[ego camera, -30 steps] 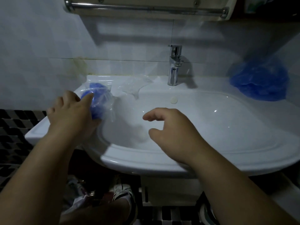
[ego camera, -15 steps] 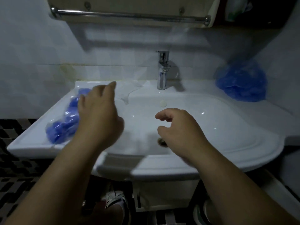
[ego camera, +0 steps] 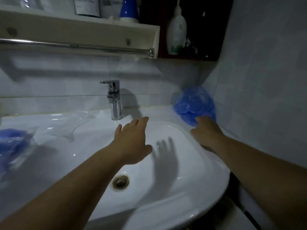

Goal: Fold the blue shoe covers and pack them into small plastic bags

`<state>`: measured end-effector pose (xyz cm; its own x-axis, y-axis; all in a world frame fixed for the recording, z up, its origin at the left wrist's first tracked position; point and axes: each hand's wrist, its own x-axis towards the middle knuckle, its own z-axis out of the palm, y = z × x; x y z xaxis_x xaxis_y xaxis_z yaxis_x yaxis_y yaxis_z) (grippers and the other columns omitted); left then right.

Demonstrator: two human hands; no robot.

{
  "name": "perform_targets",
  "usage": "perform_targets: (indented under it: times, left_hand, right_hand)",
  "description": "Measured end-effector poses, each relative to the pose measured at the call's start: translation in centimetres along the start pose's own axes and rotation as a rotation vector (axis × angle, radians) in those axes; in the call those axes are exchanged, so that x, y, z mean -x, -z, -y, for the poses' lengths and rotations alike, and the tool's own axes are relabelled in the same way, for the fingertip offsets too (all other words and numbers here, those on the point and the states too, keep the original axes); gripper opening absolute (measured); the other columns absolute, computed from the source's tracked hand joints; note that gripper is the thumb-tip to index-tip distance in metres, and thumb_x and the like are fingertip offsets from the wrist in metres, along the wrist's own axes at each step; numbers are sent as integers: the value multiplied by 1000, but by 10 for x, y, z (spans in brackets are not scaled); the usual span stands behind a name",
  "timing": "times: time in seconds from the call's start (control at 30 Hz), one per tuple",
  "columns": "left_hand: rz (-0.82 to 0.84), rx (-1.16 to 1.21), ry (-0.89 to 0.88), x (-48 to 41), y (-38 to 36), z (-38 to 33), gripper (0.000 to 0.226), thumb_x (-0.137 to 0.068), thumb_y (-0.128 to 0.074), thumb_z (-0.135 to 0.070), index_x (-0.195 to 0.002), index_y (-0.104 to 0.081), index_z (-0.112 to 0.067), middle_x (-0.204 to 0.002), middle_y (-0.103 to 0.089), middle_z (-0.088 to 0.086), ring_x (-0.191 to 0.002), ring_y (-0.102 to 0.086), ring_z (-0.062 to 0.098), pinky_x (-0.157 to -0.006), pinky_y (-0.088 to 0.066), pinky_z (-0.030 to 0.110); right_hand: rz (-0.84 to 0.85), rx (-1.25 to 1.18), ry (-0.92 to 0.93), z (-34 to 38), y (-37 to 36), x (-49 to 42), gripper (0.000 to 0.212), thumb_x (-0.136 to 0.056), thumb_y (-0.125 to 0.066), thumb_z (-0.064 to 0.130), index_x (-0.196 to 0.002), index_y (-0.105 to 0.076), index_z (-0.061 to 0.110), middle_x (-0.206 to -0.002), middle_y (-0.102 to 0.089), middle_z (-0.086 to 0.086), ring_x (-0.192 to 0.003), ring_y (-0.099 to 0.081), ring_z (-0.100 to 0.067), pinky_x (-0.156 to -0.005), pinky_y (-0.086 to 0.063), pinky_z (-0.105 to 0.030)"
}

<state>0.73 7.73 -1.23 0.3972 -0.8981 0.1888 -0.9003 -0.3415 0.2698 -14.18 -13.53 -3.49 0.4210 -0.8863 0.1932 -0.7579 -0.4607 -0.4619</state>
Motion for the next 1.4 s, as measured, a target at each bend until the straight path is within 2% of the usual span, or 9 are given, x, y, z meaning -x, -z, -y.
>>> perform_targets:
  times: [0.07,0.23,0.43,0.7,0.8,1.0,1.2,1.3,1.4]
  left_hand:
    - [6,25,-9,-13,-2,-2,87,-89,-62,-37,-154,-6,-24,-156,-27,2,-142,-28,24,-120,-13,49]
    - [1,88,-9,-41,-7,2,87,-88,-63,-33,-154,-7,-24,-153,-31,1,-139,-32,23,-117,-23,46]
    - [-39,122,-10,-60,-9,18,84,-90,-61,-34,-153,-8,-24,-153,-30,-1,-140,-31,21,-116,-26,43]
    - [-176,267,-13,-29,8,19,73,-91,-62,-29,-151,-20,-26,-146,-43,-7,-129,-46,15,-104,-37,28]
    - [-228,339,-31,-5,20,18,66,-90,-64,-26,-146,-30,-29,-139,-49,-9,-127,-47,11,-98,-39,23]
    - [-278,565,-23,52,33,23,58,-83,-74,-21,-130,-44,-39,-120,-56,-15,-109,-59,7,-84,-53,23]
    - [-256,977,137,112,27,34,59,-77,-64,-65,-129,-54,-38,-118,-67,-12,-109,-64,7,-97,-50,39]
    - [-154,1203,163,130,17,30,51,-78,-56,-67,-111,-70,-30,-110,-73,-10,-105,-68,10,-94,-52,34]
    - [8,1393,154,141,24,26,46,-75,-47,-63,-84,-80,-31,-101,-76,2,-95,-72,18,-74,-59,26]
  right_hand:
    - [-40,17,52,-4,-4,-30,21,-83,-56,22,-101,-50,12,-106,-59,-9,-93,-59,-29,-75,-43,-31]
    - [-78,141,167,2,-20,-93,43,-91,-56,24,-129,-53,3,-135,-51,-16,-123,-50,-34,-106,-39,-38]
    - [43,197,-70,-2,-27,-132,40,-88,-51,32,-117,-63,7,-126,-59,-15,-122,-50,-37,-107,-37,-51]
    - [-445,133,186,10,17,-79,21,-84,-55,13,-96,-73,16,-106,-70,-7,-109,-59,-30,-115,-18,-45]
    - [-490,-148,269,15,38,-37,27,-74,-60,2,-90,-74,19,-97,-72,-2,-94,-65,-26,-99,-43,-34]
    - [-187,-751,124,38,67,65,25,-76,-66,-14,-84,-66,10,-76,-65,-4,-66,-63,-12,-56,-46,-9]
    - [464,-1622,-66,64,36,171,34,-69,-64,-2,-102,-64,-10,-102,-69,-24,-90,-68,-35,-70,-60,-37]
    - [532,-1763,-187,75,15,194,54,-62,-69,4,-112,-56,-15,-114,-64,-32,-95,-67,-35,-78,-60,-43]
    - [496,-1628,-165,80,10,208,21,-81,-53,-6,-94,-69,-6,-96,-72,-25,-81,-71,-28,-67,-60,-33]
